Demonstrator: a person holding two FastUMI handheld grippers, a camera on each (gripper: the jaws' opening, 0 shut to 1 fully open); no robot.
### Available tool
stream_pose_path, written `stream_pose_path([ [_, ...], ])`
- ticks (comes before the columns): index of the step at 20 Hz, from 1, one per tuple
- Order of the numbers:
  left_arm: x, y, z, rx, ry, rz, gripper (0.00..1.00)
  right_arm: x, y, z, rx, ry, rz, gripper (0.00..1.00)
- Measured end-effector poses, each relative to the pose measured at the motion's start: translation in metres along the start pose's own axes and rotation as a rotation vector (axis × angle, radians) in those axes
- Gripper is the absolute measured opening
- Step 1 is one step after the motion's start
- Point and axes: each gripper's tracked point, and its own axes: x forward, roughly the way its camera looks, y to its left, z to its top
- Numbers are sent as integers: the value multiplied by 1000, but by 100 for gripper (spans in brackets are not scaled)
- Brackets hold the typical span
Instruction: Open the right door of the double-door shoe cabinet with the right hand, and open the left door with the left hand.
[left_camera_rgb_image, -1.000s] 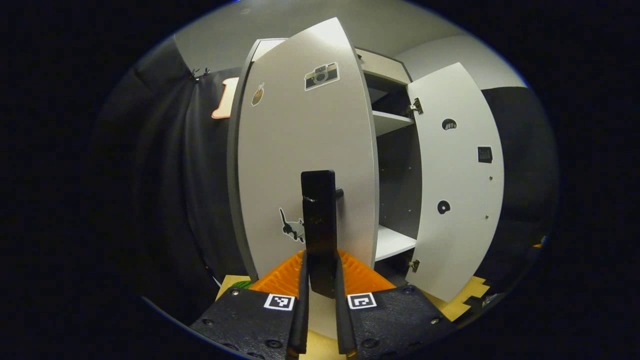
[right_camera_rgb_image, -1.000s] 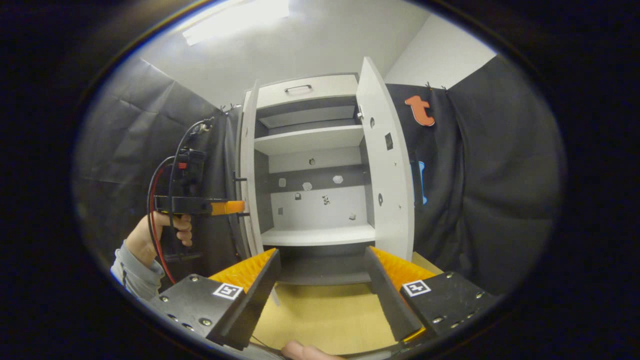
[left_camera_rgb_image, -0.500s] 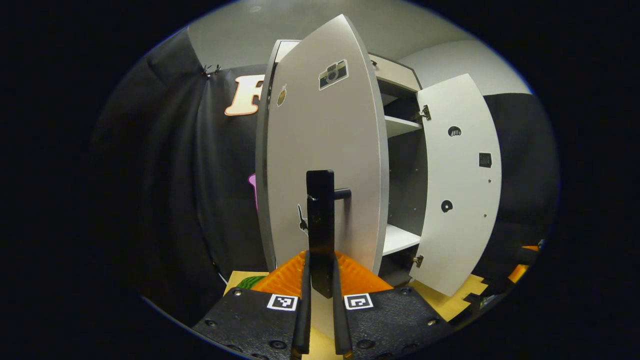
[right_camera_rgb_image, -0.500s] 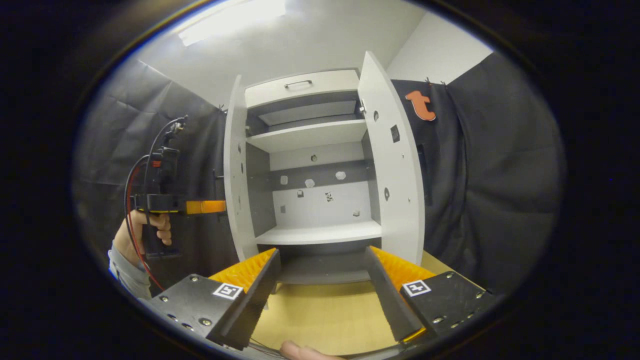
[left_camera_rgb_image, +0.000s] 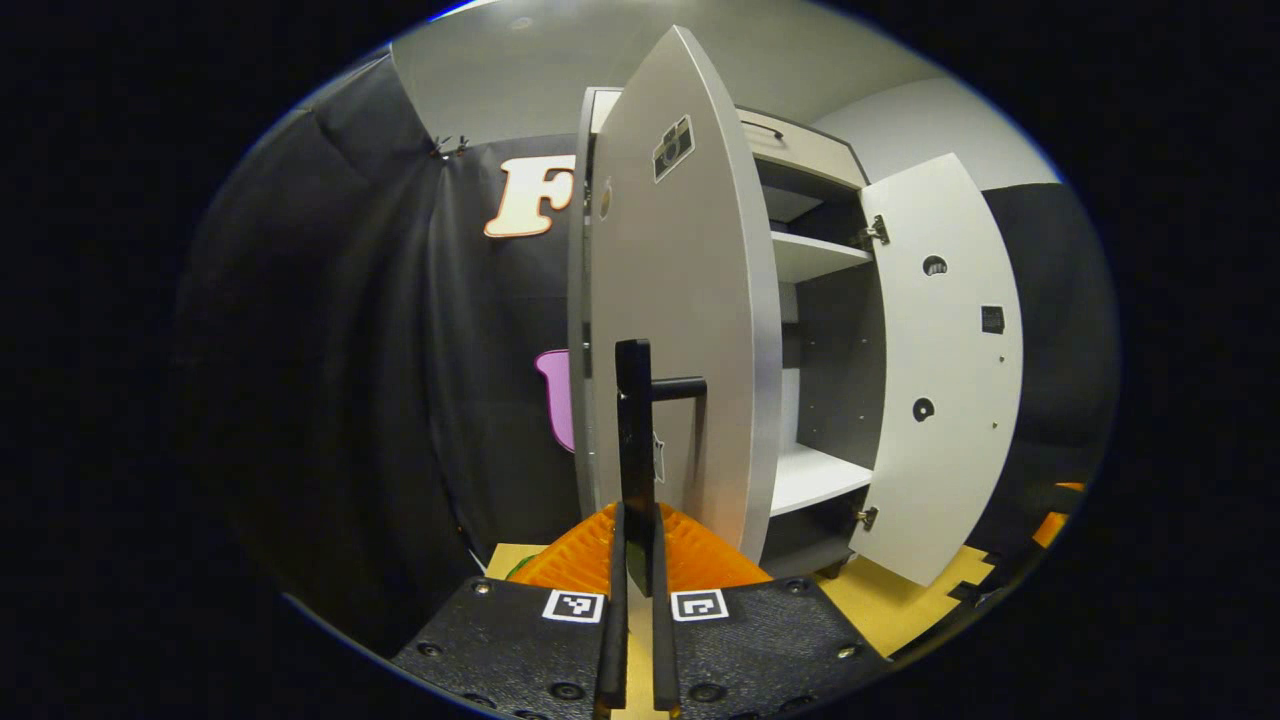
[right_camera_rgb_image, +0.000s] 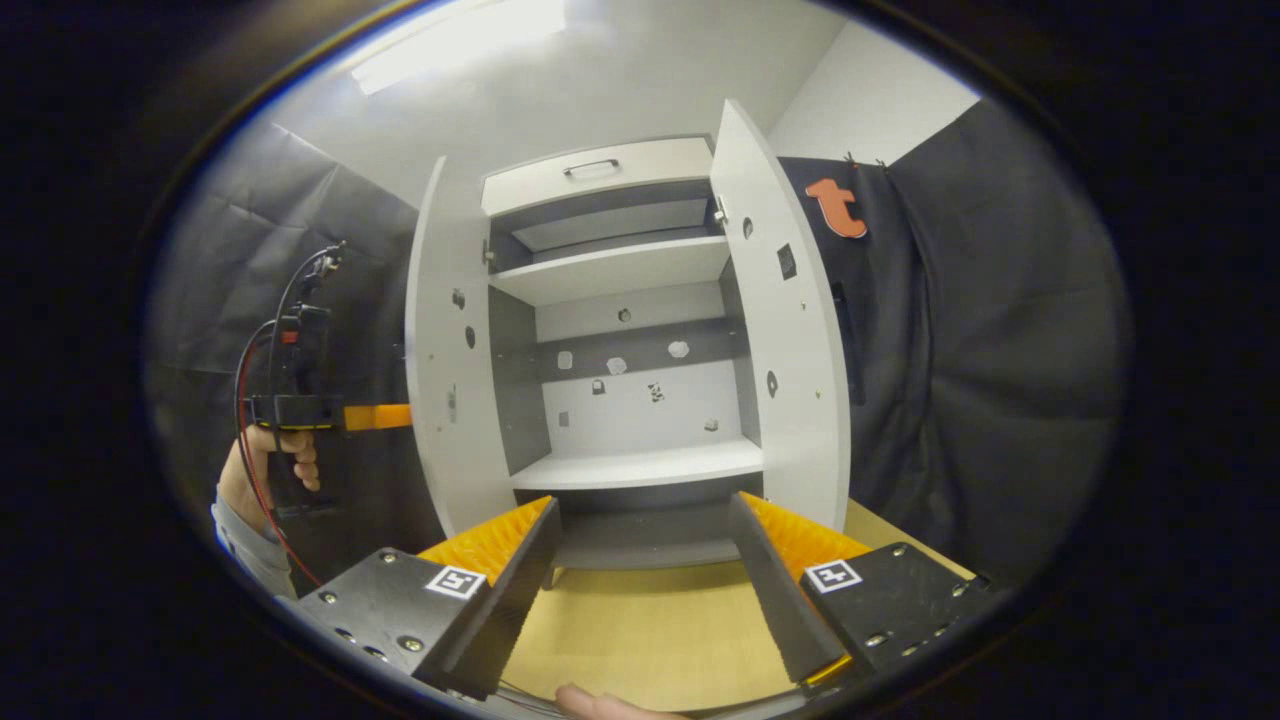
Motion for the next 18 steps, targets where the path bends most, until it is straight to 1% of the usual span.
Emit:
stream_pose_path([
  [4, -2, 21, -1, -5, 1, 77, 4, 4, 0, -4, 2, 8, 0, 100],
  [5, -3, 17, -1, -20, -4, 55, 1, 5, 0, -5, 5, 9, -1, 100],
  [6, -3, 9, 2, -20, -16, 24, 1, 5, -1, -6, 10, 11, -1, 100],
  [7, 2, 12, -1, 3, -13, 20, 4, 6, -2, -7, 14, 13, -2, 100],
  [8, 1, 16, 0, 19, -21, 17, 1, 7, -1, -8, 15, 15, -4, 100],
  [9, 1, 21, 3, 14, -31, 21, 1, 7, -1, -9, 13, 17, -6, 100],
  [11, 0, 16, 3, -6, -37, 23, 1, 7, -5, -10, 8, 20, -10, 100],
  [12, 2, 15, 3, -7, -36, 21, 1, 7, -5, -11, 5, 22, -11, 97],
  [15, 2, 18, 2, -8, -37, 29, 1, 6, -7, -12, -1, 25, -12, 97],
  [17, 1, 15, 1, -40, -38, 44, 1, 7, -8, -13, -1, 25, -15, 97],
  [18, -3, 14, -3, -43, -10, 68, 2, 7, -9, -14, -3, 25, -17, 97],
])
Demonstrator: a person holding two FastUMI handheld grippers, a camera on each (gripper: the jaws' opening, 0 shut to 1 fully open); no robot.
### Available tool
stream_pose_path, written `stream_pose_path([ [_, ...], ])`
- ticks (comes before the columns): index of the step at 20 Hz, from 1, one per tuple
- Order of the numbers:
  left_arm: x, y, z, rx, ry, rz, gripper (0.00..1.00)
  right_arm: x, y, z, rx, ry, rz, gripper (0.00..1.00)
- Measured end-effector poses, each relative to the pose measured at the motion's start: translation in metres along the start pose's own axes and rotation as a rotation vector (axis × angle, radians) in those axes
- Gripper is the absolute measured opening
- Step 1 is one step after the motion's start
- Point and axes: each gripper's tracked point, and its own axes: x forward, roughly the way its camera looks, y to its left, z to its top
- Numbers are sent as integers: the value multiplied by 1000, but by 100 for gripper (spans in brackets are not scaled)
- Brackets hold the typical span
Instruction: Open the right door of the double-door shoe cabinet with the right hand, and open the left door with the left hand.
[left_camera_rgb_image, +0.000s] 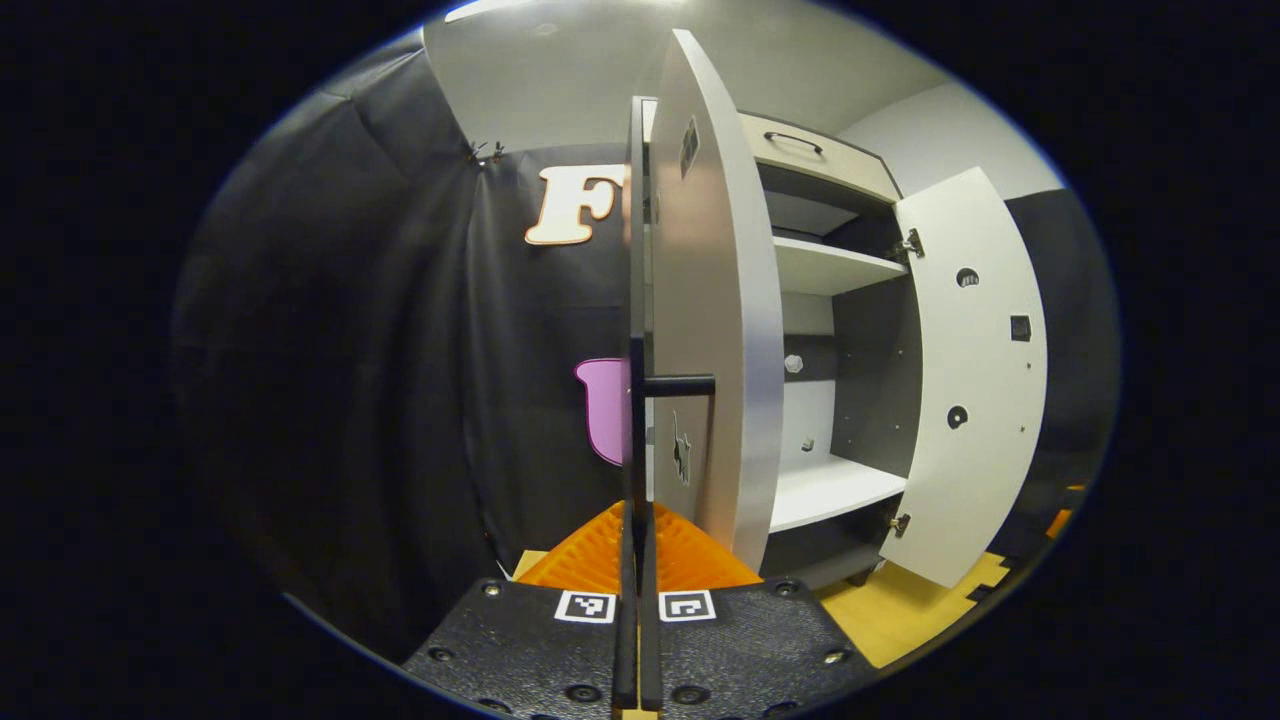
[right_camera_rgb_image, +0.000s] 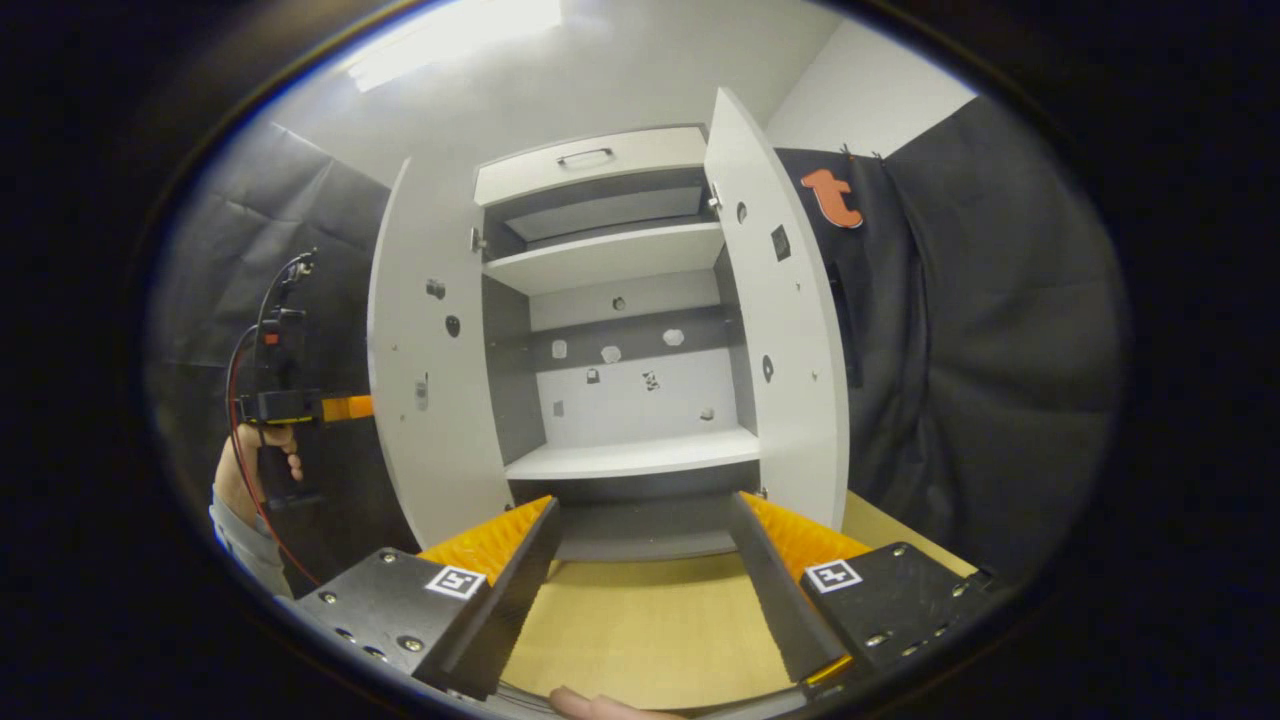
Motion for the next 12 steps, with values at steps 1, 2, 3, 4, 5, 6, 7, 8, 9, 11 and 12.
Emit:
stream_pose_path([
  [1, -3, 5, 4, 14, -33, 17, 5, 0, -2, 0, -2, 1, -4, 97],
  [2, -1, 8, 5, 31, -39, 26, 0, -1, -3, -1, -2, 2, -7, 97],
  [3, -4, 13, 6, 38, -45, 48, 14, -1, -4, -1, 0, 2, -8, 97],
  [4, -4, 15, 6, 33, -46, 67, 22, -1, -4, -2, 3, 2, -8, 97],
  [5, -9, 18, 7, 29, -46, 91, 26, 0, -5, -4, 5, 4, -8, 97],
  [6, -12, 19, 4, 36, -28, 111, 36, -2, -6, -4, 5, 4, -8, 97],
  [7, -18, 19, 4, 33, -35, 119, 46, -2, -8, -4, 6, 4, -8, 97],
  [8, -18, 18, 5, 27, -38, 119, 51, -3, -9, -4, 9, 3, -9, 97],
  [9, -19, 13, 4, 15, -38, 104, 68, -4, -10, -4, 12, 2, -10, 97],
  [11, -22, 2, 2, -10, -33, 76, 81, -9, -11, -2, 26, 1, 2, 97],
  [12, -25, 0, 3, -12, -34, 80, 87, -12, -10, 0, 33, -2, 14, 100],
])
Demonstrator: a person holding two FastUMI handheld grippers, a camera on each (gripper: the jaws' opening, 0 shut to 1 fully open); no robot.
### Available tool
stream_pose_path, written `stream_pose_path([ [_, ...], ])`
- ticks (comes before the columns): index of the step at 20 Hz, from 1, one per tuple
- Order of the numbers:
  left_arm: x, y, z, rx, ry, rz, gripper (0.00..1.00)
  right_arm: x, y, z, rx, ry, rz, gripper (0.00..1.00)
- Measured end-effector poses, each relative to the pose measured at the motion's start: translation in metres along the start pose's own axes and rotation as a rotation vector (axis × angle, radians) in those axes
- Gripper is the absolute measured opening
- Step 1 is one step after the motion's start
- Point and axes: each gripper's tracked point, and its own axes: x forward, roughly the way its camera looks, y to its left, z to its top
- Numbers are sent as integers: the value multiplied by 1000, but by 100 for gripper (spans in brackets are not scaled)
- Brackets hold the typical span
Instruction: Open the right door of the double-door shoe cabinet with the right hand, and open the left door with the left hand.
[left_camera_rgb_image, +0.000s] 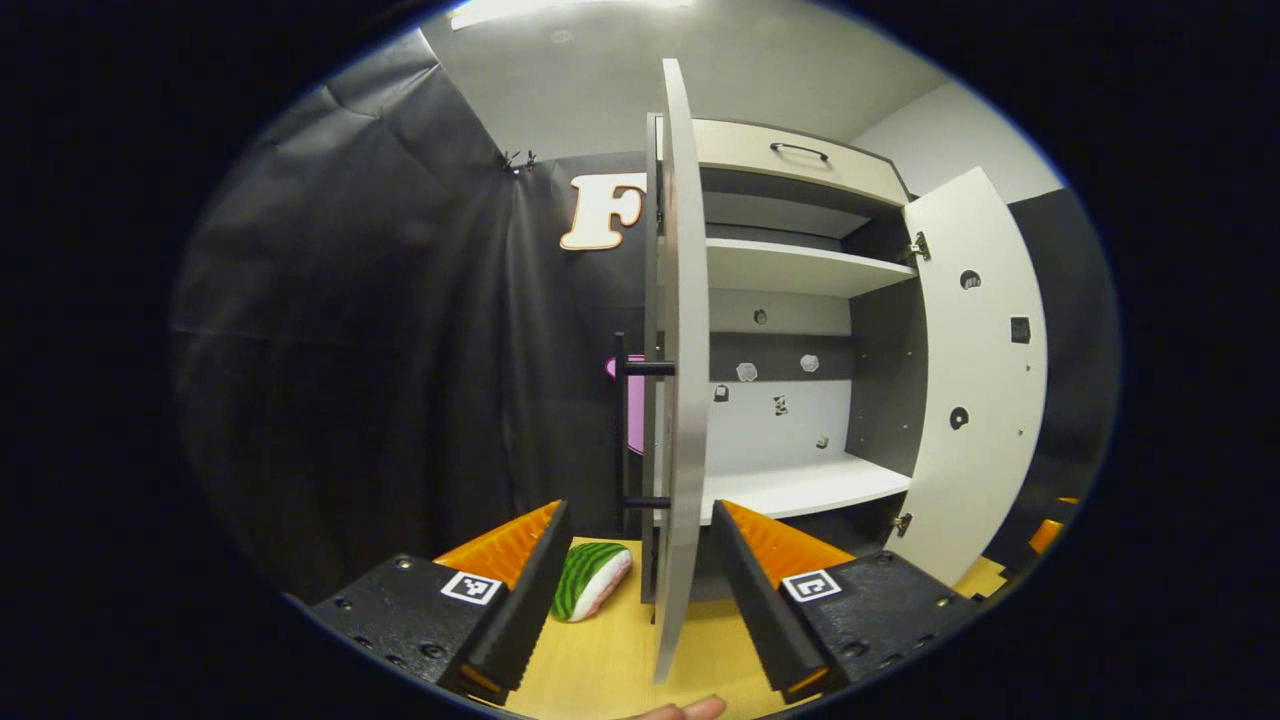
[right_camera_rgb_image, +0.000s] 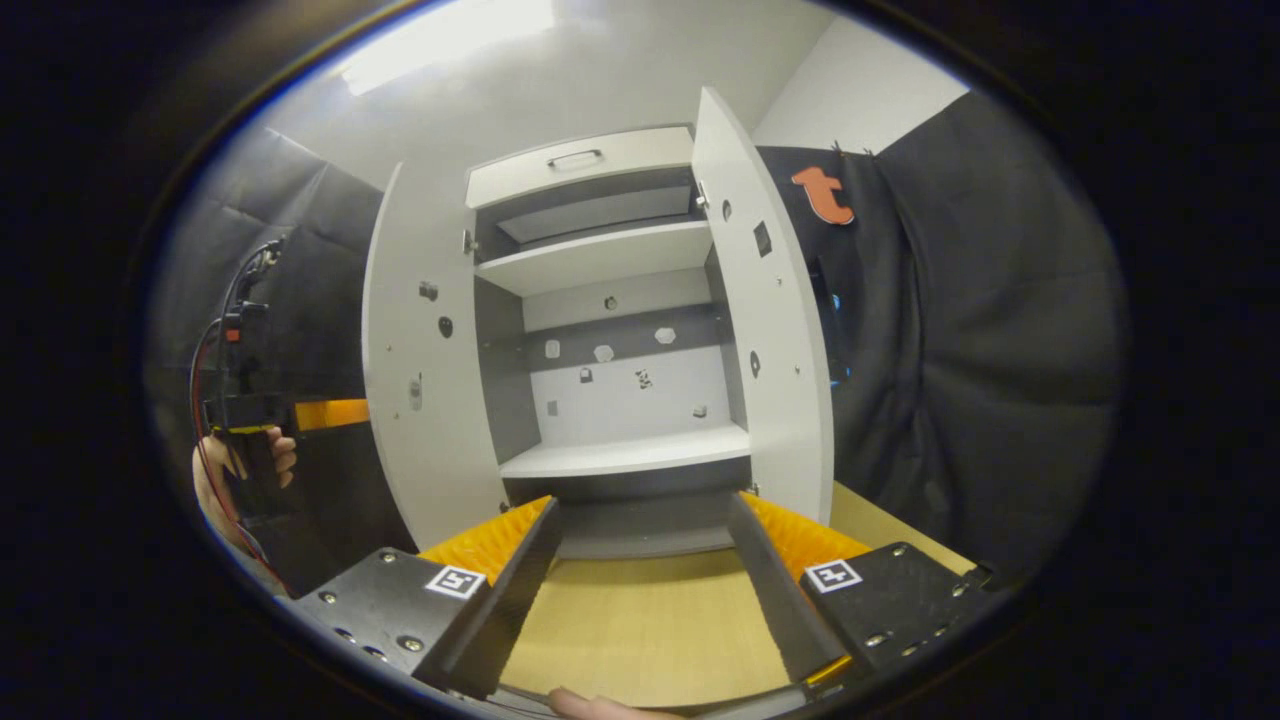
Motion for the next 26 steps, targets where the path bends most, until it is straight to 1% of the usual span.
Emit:
stream_pose_path([
  [1, -2, 3, 0, 9, 1, 10, 97, -2, 1, 2, 0, -4, 9, 100],
  [3, -7, 6, -1, 18, 3, 33, 99, -8, 0, 8, -12, -20, 11, 100],
  [4, -10, 4, -2, 17, 8, 30, 99, -12, 0, 10, -17, -29, 10, 97],
  [6, -16, -6, -2, -5, 4, 11, 99, -16, 2, 14, -22, -40, 14, 97],
  [7, -17, -11, -3, -17, 3, -3, 99, -18, 3, 15, -24, -44, 16, 100],
  [8, -20, -15, -3, -28, 2, -5, 99, -20, 2, 17, -27, -48, 16, 97],
  [9, -22, -17, -4, -30, 0, -1, 98, -21, 2, 18, -31, -52, 16, 100],
  [12, -25, -16, -2, -33, -25, 23, 98, -25, 5, 22, -40, -60, 20, 100],
  [14, -28, -19, -5, -46, -20, 44, 98, -27, 6, 23, -43, -65, 23, 100],
  [16, -32, -23, -7, -51, -16, 43, 97, -27, 8, 25, -48, -69, 24, 100],
  [18, -33, -26, -12, -71, -9, 44, 98, -28, 9, 25, -55, -68, 26, 100],
  [20, -36, -29, -14, -60, -1, 52, 96, -29, 11, 25, -66, -67, 27, 100],
  [21, -37, -27, -15, -50, -5, 58, 93, -30, 12, 25, -72, -68, 29, 100],
  [22, -36, -26, -15, -39, -7, 63, 96, -31, 12, 25, -75, -69, 29, 100],
  [23, -38, -27, -17, -28, -5, 60, 96, -31, 13, 25, -77, -70, 29, 100],
  [25, -38, -34, -15, -30, -15, 36, 96, -32, 13, 26, -82, -75, 27, 100],
  [26, -39, -38, -15, -31, -15, 21, 94, -33, 12, 28, -85, -77, 26, 100],
])
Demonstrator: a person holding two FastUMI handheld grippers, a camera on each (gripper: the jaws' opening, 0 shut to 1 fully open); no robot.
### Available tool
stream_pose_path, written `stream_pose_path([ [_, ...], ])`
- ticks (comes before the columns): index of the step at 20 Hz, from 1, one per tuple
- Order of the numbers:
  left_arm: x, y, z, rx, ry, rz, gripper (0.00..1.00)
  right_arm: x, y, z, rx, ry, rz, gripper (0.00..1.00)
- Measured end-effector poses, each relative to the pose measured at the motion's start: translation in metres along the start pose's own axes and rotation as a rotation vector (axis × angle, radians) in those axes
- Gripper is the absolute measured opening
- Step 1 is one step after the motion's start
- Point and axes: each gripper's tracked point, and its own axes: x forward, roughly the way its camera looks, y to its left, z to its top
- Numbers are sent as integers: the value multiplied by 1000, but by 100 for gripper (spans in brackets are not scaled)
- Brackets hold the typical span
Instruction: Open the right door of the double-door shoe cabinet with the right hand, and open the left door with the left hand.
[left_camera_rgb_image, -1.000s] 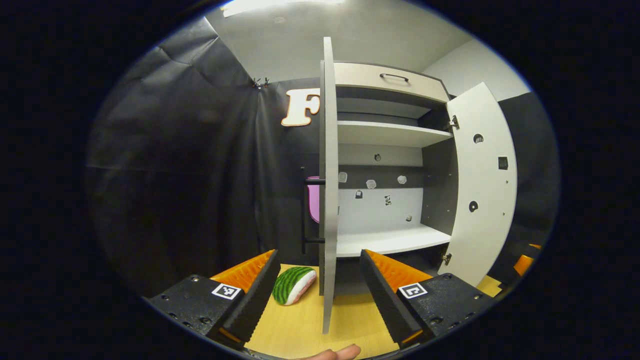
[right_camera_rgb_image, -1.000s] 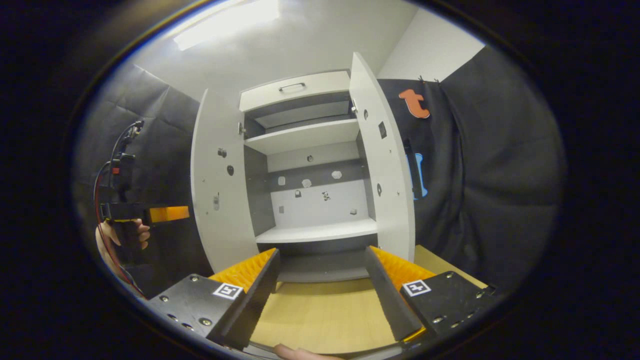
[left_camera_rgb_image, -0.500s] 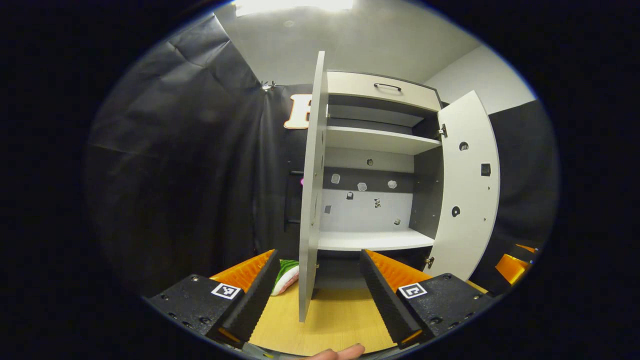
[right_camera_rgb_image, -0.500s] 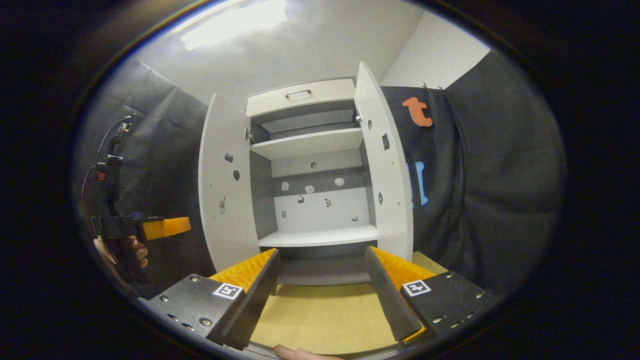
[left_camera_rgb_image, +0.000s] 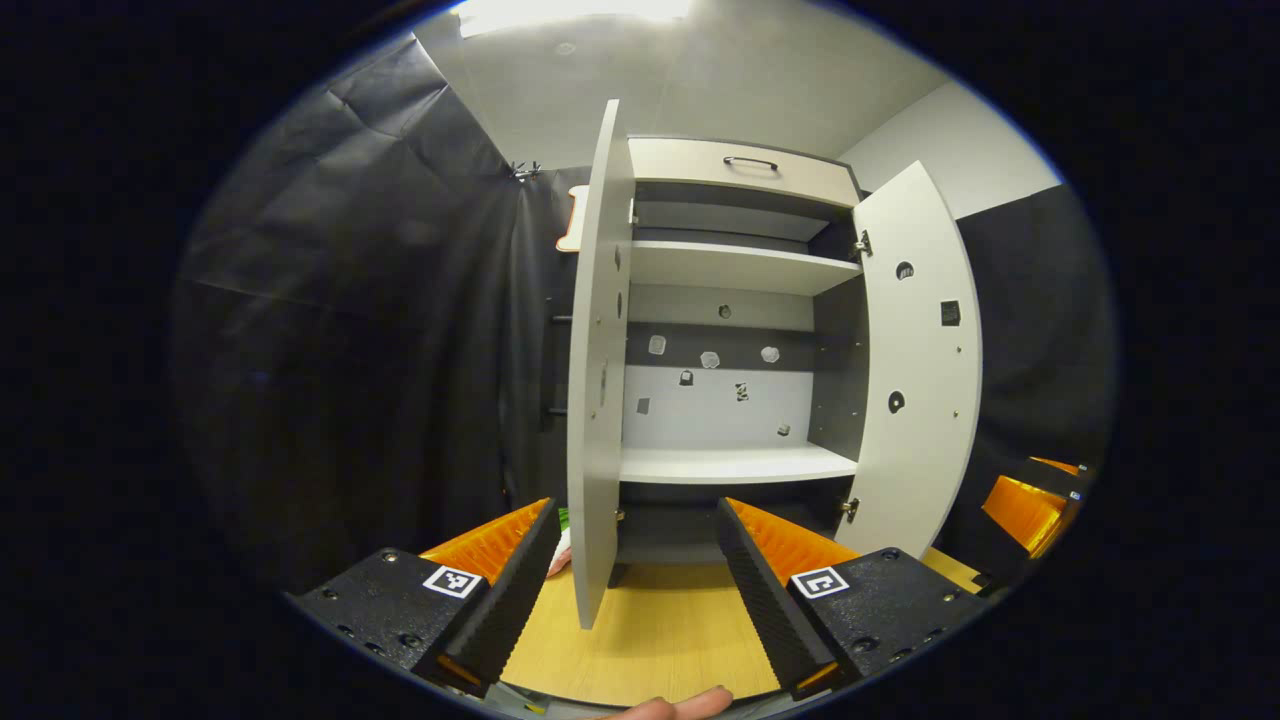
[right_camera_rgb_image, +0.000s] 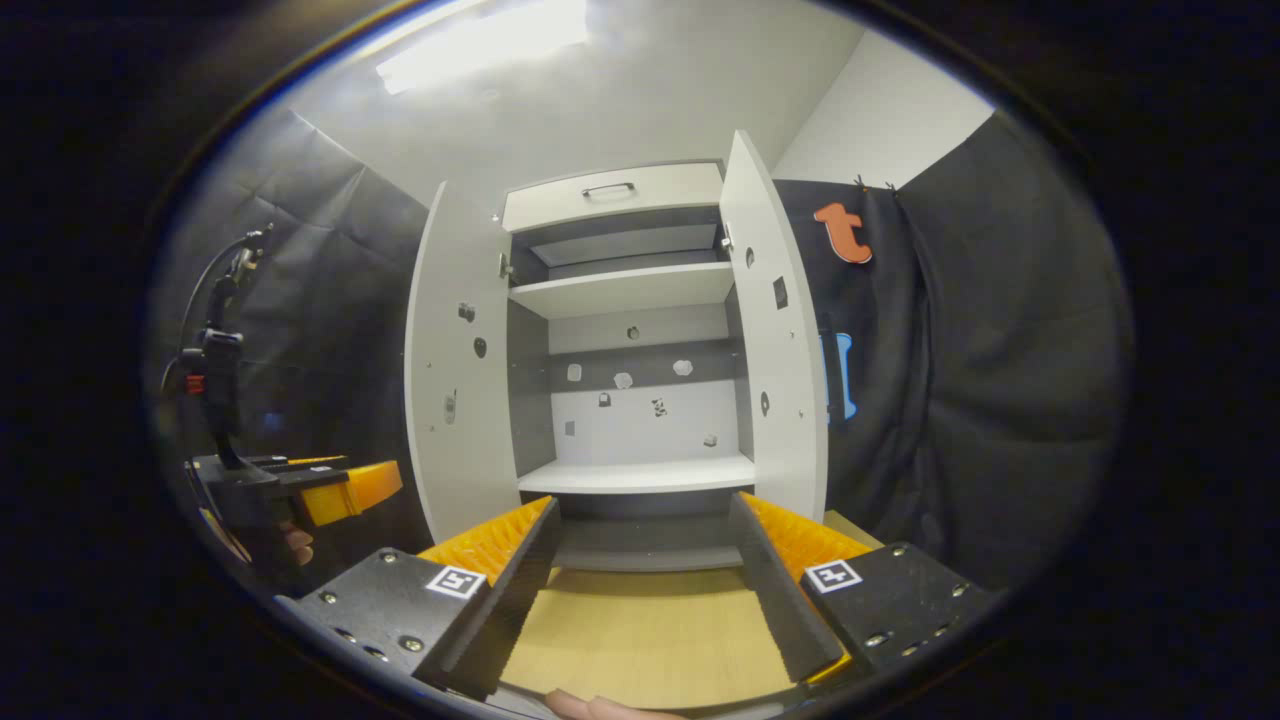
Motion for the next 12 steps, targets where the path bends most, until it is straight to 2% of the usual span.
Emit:
stream_pose_path([
  [1, 0, -2, 1, 2, -5, -8, 97, 0, -2, 1, -2, -3, -3, 100],
  [5, 2, -5, 5, 25, -30, -19, 97, -4, -14, 11, 5, -26, -28, 100],
  [6, 2, -6, 6, 18, -31, -22, 94, -5, -19, 15, 12, -33, -37, 100],
  [7, 2, -8, 6, 15, -34, -24, 97, -5, -23, 19, 12, -39, -42, 100],
  [9, 2, -8, 6, 15, -37, -19, 97, -7, -31, 27, -2, -54, -54, 100],
  [10, 2, -7, 7, 12, -39, -15, 94, -9, -36, 31, -11, -64, -60, 100],
  [12, 3, -10, 7, 4, -42, -18, 97, -11, -43, 37, -17, -79, -72, 100],
])
